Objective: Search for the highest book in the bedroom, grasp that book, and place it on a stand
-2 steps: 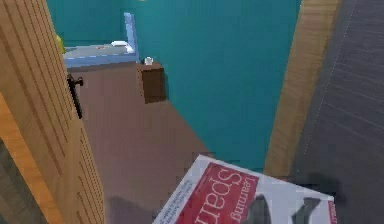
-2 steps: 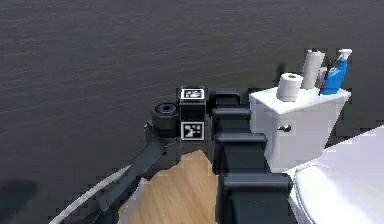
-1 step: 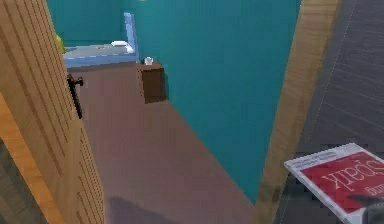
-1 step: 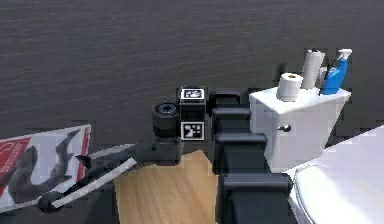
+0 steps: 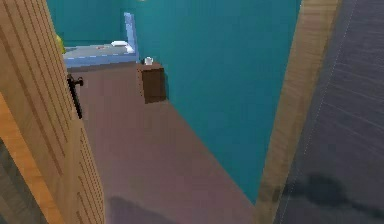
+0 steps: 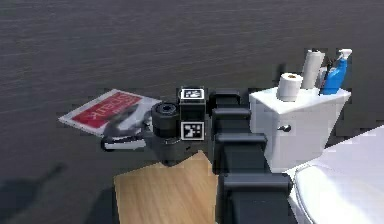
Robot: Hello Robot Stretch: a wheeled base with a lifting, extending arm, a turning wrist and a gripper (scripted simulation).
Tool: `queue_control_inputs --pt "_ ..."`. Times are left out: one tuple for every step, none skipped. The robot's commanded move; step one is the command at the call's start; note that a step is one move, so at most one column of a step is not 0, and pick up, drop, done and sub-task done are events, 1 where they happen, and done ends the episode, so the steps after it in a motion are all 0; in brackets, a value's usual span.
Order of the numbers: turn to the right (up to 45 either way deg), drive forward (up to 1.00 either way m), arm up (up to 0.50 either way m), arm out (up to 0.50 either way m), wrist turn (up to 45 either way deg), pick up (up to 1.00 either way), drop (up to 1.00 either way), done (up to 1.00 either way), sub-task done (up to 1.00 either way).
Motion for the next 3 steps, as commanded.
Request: queue_control_inputs --pt "0.0 0.00 0.00 0.00 45.0 0.00 0.00 0.00 0.00" --pt "0.0 0.00 0.00 0.00 12.0 0.00 0.00 0.00 0.00" --pt "0.0 0.00 -0.32 0.00 0.0 0.00 0.00 0.00 0.00"
